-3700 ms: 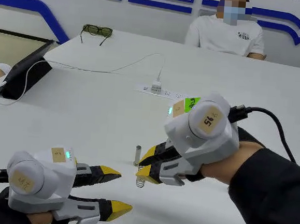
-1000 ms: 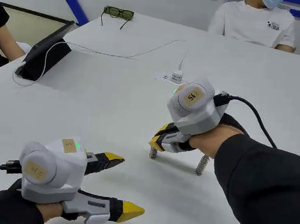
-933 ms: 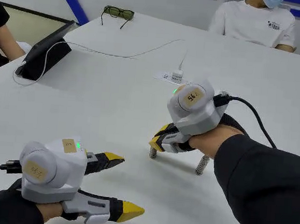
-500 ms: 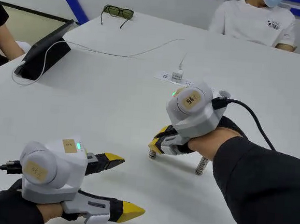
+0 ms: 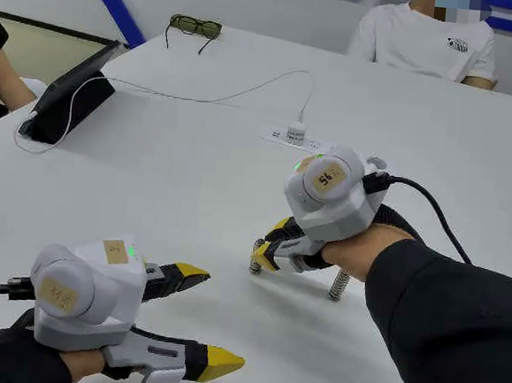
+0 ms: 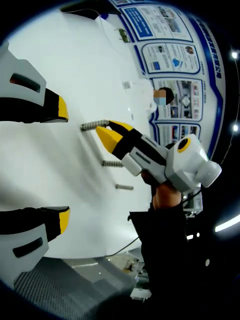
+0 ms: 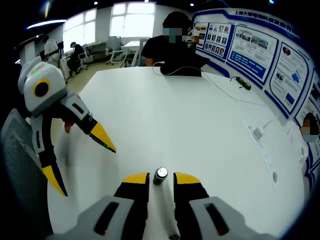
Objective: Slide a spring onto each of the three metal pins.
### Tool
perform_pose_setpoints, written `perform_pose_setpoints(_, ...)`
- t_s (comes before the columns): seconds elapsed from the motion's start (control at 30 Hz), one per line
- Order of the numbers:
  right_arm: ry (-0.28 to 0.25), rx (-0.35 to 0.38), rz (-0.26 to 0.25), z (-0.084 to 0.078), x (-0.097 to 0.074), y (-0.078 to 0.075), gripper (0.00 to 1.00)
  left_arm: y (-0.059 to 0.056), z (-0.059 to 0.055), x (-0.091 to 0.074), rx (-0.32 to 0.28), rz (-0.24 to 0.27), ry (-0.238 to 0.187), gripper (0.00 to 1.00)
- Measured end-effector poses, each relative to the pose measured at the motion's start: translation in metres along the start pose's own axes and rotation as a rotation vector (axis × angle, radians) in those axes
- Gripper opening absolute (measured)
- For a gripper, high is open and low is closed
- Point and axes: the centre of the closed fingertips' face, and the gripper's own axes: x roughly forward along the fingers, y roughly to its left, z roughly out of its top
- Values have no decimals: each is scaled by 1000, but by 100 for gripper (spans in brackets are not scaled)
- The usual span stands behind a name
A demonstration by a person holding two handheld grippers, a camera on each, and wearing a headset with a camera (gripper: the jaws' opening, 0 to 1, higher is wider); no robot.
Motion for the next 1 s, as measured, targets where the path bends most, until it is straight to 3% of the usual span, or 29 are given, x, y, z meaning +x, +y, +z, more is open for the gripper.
perform_pose_setpoints(0.57, -46, 16, -30, -7, -32, 16, 22, -3, 11, -3, 22, 8, -14, 69)
perform_pose_setpoints(1.0, -90, 41, -56, -23, -60, 34, 22, -6, 14, -5, 31, 5, -18, 70)
